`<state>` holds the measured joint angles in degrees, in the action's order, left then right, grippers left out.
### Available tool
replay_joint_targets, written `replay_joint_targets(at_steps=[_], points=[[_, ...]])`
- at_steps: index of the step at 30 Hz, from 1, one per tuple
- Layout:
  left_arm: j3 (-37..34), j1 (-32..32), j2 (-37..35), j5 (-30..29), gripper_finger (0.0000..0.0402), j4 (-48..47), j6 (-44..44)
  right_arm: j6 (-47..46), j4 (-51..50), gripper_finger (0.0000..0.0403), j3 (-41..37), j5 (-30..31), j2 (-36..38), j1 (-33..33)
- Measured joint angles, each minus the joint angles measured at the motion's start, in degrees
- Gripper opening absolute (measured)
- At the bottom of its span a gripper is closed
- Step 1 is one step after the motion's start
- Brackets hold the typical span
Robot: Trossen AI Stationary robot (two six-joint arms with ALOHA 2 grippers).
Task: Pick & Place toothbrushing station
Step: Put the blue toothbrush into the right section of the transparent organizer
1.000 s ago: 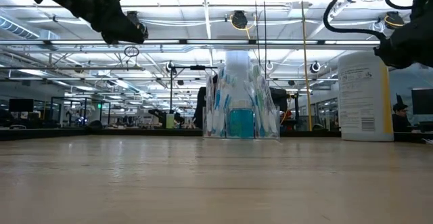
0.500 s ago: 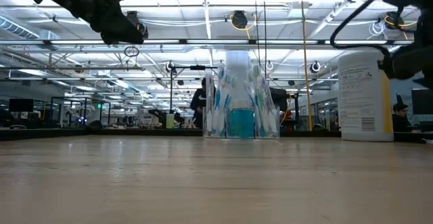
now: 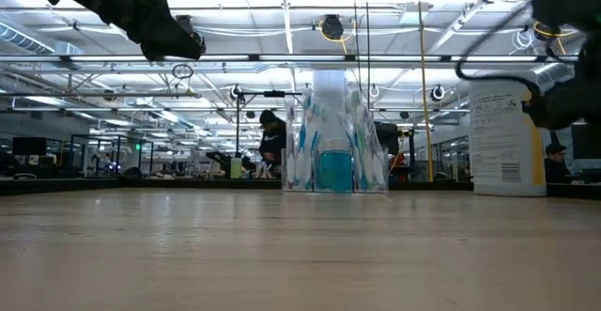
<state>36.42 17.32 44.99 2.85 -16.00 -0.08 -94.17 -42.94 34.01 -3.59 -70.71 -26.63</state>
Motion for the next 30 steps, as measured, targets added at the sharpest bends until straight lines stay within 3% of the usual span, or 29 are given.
replay_joint_targets(at_steps=[7, 11, 15, 20, 30], points=[[0.00, -0.02, -0.02, -0.32, 0.0124, 0.20, -0.09, 0.29, -14.26, 0.0130, 6.80, -8.79, 0.15, -0.26], [0.00, -0.02, -0.02, -0.28, 0.0124, 0.01, -0.11, -0.97, -18.47, 0.0130, 6.66, -6.03, 0.12, -0.50], [0.00, -0.02, -0.02, 0.13, 0.0124, -0.47, -0.20, -2.66, -16.77, 0.0130, 4.77, -2.45, 0.12, -0.46], [0.00, -0.02, -0.01, 0.16, 0.0124, -0.47, -0.24, -4.05, -15.34, 0.0130, 1.96, -6.53, 0.16, -0.54], [0.00, -0.02, -0.02, 0.16, 0.0124, -0.49, 0.01, -4.13, -6.50, 0.0114, -3.98, -7.48, 0.38, -0.57]])
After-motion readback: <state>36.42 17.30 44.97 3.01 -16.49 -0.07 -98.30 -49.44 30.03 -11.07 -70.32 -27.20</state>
